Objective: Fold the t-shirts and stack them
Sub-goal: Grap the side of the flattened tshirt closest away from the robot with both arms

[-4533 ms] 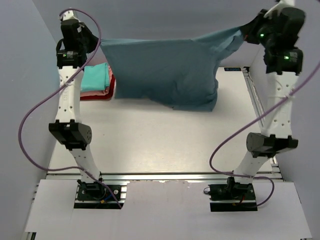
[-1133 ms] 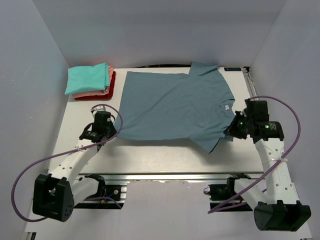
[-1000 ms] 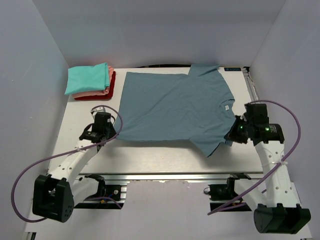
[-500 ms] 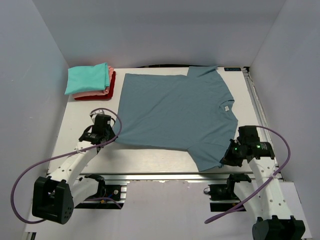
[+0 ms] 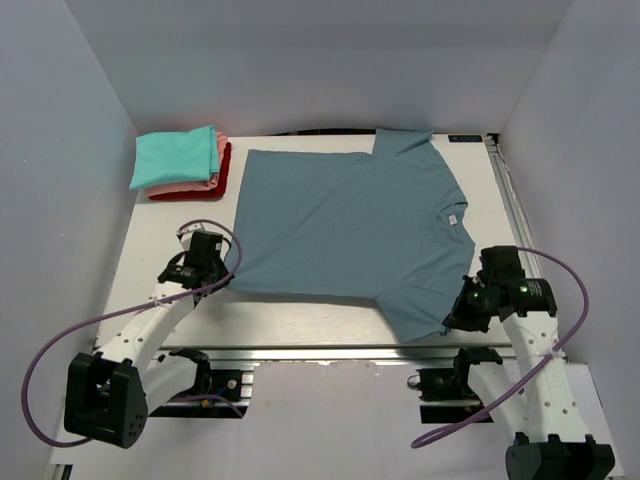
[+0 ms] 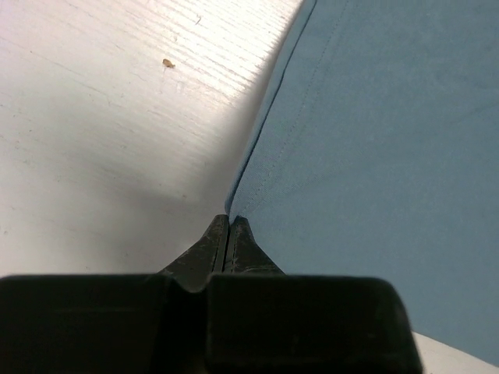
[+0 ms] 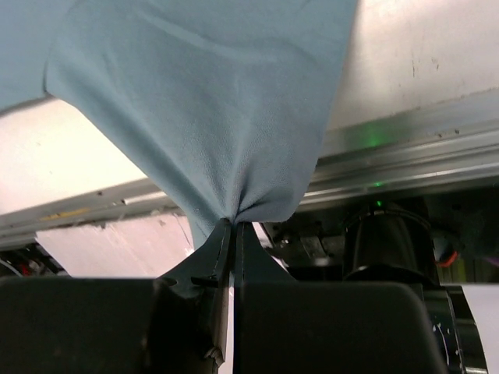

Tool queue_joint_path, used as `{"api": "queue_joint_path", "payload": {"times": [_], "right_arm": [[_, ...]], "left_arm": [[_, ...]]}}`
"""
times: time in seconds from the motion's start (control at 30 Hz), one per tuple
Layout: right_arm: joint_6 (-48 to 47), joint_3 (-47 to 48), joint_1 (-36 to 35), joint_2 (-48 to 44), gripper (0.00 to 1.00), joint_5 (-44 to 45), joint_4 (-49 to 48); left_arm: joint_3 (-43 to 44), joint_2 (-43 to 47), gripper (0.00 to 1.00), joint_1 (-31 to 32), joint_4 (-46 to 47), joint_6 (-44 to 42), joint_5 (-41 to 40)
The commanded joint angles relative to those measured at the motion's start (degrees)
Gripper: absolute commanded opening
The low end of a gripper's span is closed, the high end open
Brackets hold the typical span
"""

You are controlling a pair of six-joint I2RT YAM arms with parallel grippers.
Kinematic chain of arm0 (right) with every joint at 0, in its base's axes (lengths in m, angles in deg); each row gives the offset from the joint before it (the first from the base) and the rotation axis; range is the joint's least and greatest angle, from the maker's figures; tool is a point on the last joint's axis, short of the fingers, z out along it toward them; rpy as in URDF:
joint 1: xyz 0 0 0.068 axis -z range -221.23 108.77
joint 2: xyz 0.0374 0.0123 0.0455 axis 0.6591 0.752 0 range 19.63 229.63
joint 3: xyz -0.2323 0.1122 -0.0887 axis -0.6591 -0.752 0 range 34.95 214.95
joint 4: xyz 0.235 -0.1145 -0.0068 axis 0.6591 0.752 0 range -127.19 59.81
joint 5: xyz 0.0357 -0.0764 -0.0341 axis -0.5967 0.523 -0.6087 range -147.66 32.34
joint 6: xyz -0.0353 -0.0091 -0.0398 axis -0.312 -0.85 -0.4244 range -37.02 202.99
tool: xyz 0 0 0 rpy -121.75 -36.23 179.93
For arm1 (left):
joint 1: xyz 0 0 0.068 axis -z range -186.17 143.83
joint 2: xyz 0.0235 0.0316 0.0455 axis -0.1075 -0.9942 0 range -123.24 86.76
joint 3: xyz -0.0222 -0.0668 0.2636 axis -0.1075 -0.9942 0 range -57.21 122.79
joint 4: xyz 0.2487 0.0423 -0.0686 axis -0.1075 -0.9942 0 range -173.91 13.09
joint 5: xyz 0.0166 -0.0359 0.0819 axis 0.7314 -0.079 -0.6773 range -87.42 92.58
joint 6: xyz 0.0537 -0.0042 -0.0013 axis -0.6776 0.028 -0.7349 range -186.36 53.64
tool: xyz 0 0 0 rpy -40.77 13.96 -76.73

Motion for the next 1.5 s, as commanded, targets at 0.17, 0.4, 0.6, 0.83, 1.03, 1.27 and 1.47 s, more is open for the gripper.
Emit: {"api": "queue_joint_path", "payload": {"times": [0.17, 0.4, 0.6, 0.83, 1.03, 1.27, 1.47], "right_arm": [[-0.03, 0.76, -3.14, 5.57, 0.0, 0.85, 3.25], [2.09, 2.88, -6.4, 6.71, 0.0, 5.16, 5.81], [4.9, -1.25, -7.01, 6.36, 0.0, 5.25, -0.07], [7.89, -3.02, -8.07, 5.48, 0.0, 9.11, -2.38], [7.19, -3.01, -8.15, 7.24, 0.0, 9.73, -3.86], [5.96, 1.82, -8.15, 10.84, 0.0, 12.72, -5.53], [4.55, 5.95, -8.15, 17.33, 0.0, 12.63, -9.48]], "left_arm": [[0.17, -1.88, 0.0, 0.17, -0.23, 1.46, -1.02], [0.26, -1.01, 0.0, 0.17, -0.84, 2.08, -1.28], [0.17, -0.83, 0.0, 0.17, -0.4, 1.99, -1.28], [0.96, -0.31, 0.0, 0.17, -0.84, 1.99, -1.81], [1.66, -0.74, 0.0, 0.17, -0.31, 1.73, -2.95], [2.8, -5.39, 0.0, 0.09, 2.85, 1.29, -3.04], [6.75, -9.17, 0.0, 0.17, 5.66, 0.94, -4.79]]}}
